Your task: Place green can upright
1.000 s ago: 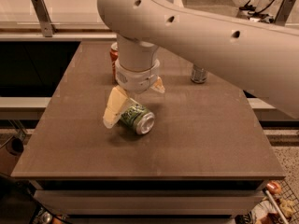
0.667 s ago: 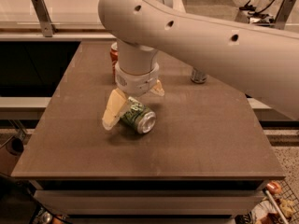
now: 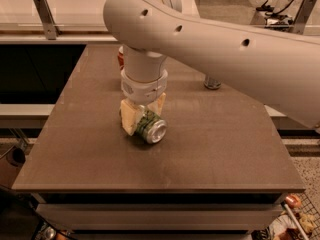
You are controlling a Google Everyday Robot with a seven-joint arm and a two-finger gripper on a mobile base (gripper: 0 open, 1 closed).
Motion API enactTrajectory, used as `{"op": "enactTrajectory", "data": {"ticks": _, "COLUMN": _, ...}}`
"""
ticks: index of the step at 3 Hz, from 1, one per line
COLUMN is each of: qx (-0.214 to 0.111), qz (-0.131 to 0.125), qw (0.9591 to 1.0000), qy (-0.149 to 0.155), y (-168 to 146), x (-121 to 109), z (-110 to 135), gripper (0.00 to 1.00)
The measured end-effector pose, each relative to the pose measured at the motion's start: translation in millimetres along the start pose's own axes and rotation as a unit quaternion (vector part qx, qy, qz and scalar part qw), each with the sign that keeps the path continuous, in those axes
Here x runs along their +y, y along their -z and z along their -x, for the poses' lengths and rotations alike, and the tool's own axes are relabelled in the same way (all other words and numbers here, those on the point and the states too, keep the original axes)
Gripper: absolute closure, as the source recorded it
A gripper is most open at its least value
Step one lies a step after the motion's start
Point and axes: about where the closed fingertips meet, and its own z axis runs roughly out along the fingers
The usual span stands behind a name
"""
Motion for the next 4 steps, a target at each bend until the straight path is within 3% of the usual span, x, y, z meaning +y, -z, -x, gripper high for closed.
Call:
{"op": "enactTrajectory", "data": {"ticks": 2, "qx": -0.002, "qz": 0.000, "qw": 1.0000, "qy": 0.001, "y": -0.3, "x": 1.1, "z": 0.7, "gripper": 0.87}}
{"op": "enactTrajectory", "data": {"ticks": 3, "qx": -0.003, "qz": 0.000, "qw": 1.0000, "qy": 0.002, "y": -0.4, "x": 1.7, "z": 1.0, "gripper": 1.00}}
{"op": "enactTrajectory", "data": {"ticks": 4, "qx": -0.003, "qz": 0.000, "qw": 1.0000, "qy": 0.002, "y": -0.4, "x": 1.7, "z": 1.0, "gripper": 1.00}}
